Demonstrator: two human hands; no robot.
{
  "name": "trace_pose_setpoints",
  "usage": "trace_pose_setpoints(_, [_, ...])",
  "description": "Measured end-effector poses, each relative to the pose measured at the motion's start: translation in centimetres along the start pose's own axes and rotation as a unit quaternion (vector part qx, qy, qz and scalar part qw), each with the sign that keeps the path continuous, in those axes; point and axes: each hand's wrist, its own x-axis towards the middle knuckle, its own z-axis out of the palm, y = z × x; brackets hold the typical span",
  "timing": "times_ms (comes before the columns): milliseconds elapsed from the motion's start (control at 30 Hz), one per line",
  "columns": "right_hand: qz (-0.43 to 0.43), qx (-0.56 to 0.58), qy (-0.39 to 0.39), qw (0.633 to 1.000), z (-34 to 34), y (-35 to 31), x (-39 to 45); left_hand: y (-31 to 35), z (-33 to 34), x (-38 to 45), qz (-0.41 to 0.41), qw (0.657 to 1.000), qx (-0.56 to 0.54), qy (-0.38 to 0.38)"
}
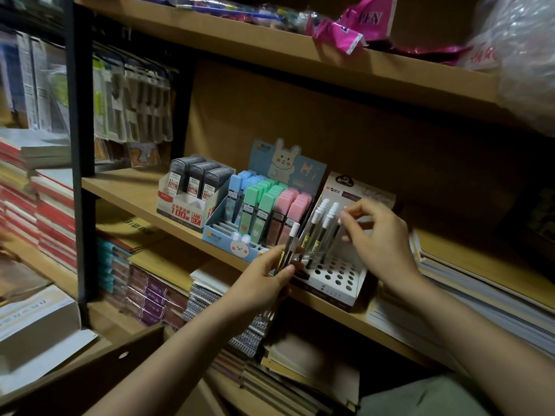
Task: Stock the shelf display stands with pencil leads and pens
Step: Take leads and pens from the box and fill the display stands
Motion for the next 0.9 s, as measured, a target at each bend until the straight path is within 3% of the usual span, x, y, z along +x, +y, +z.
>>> trace_pose_setpoints(233, [0.021,-0.042,0.026,0.999,-1.2,-1.1,-0.6,0.3,-0.1,-0.5,0.032,0.999,-0.036,-0.020])
trace_pose_setpoints(300, [0.008,-0.003,0.029,1.000,-1.6,-2.2,-1.4,0.7,0.1,-0.7,0.032,0.995,-0.071,-0.057])
trace_pose_setpoints(533, [0.024,0.091,-0.091,0.991,-0.6,-5.0,-3.5,1.7,1.1,-1.3,0.053,0.982,-0.098,-0.152])
trace_pose_setpoints(733, [0.052,0.157,-0.074,0.983,-1.2,-5.2,-2.5,2.4,0.9,-2.0,0.031,0.975,-0.133,-0.176])
trace_pose_setpoints(900, [0.078,0.232,-0.069,0.967,-1.8,-4.8,-1.8,1.8,0.7,-1.9,0.008,0.978,-0.145,-0.152])
